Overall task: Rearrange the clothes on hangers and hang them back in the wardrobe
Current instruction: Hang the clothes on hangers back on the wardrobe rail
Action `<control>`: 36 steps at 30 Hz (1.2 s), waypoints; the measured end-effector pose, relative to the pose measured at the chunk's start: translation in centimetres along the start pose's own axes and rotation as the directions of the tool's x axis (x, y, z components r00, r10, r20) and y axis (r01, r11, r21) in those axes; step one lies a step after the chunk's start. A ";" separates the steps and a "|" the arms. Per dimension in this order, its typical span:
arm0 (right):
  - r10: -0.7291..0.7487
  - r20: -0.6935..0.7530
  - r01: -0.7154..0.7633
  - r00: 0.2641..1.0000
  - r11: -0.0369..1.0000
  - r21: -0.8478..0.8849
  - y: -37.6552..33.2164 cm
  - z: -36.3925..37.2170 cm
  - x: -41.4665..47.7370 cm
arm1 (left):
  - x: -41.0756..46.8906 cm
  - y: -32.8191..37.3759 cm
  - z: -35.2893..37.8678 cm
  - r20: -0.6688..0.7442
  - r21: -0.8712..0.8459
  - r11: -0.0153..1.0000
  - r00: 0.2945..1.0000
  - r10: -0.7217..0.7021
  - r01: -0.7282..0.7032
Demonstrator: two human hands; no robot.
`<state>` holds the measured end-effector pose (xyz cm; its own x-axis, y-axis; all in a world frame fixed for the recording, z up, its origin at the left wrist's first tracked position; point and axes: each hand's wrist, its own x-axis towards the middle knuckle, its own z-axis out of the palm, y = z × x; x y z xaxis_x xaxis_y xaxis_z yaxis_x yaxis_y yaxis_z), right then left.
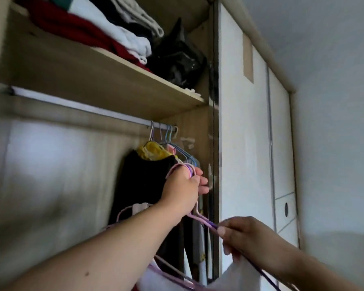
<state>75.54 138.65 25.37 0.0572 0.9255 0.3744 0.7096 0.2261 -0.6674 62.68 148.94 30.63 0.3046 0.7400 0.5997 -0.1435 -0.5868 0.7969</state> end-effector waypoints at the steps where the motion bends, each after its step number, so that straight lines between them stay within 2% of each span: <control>1: -0.029 0.027 0.027 0.999 0.999 0.042 -0.5 -0.1 1.1 | 1.1 0.3 -0.6 -0.008 0.001 1.000 1.000 0.002 -0.002; 5: -0.119 0.180 0.078 0.976 0.972 0.220 -2.5 -1.4 6.1 | 6.2 1.4 -3.7 -0.047 0.068 0.998 0.999 0.005 -0.002; 7: -0.153 0.201 0.101 0.968 0.963 0.249 -3.3 -1.5 8.7 | 8.9 1.8 -5.2 -0.039 0.091 0.996 0.999 0.018 -0.014; 13: -0.177 0.039 0.164 0.983 0.962 0.220 -5.2 -0.5 17.8 | 16.9 2.1 -9.3 0.025 0.202 0.976 0.997 0.076 -0.079; 15: -0.173 -0.025 0.174 0.985 0.960 0.217 -6.2 -0.3 21.2 | 20.8 1.8 -11.0 -0.009 0.293 0.950 0.994 0.112 -0.104; 18: -0.236 -0.120 0.256 0.964 0.949 0.185 -7.6 0.1 27.0 | 26.3 1.6 -13.3 -0.072 0.482 0.859 0.969 0.238 -0.175; 22: -0.261 -0.162 0.283 0.952 0.950 0.132 -8.9 0.0 34.0 | 31.6 1.6 -15.9 -0.142 0.583 0.779 0.914 0.379 -0.232; 24: -0.265 -0.186 0.287 0.946 0.952 0.105 -9.2 -0.1 36.6 | 33.7 1.4 -17.0 -0.111 0.688 0.690 0.908 0.405 -0.223; 27: -0.266 -0.224 0.296 0.938 0.948 0.114 -9.5 0.4 40.2 | 36.5 0.2 -18.5 -0.021 0.825 0.536 0.938 0.347 -0.180; 29: -0.256 -0.238 0.285 0.937 0.954 0.096 -9.6 1.1 42.0 | 37.8 -0.7 -19.4 -0.019 0.878 0.456 0.943 0.331 -0.143; 33: -0.235 -0.253 0.249 0.938 0.968 0.024 -9.1 2.3 44.9 | 39.5 -2.1 -20.5 -0.047 0.993 0.122 0.926 0.373 0.002; 34: -0.233 -0.245 0.246 0.941 0.969 0.023 -8.9 2.4 45.5 | 39.8 -2.3 -20.5 -0.052 0.997 0.072 0.918 0.394 0.025; 36: -0.210 -0.211 0.224 0.955 0.974 0.045 -8.6 2.6 46.1 | 40.3 -2.7 -20.4 -0.061 0.998 0.035 0.901 0.429 0.051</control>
<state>70.26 180.16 46.74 0.0538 0.7721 0.6332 0.6719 0.4411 -0.5950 56.11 187.08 54.18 0.1553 0.4354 0.8867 0.9503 -0.3110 -0.0138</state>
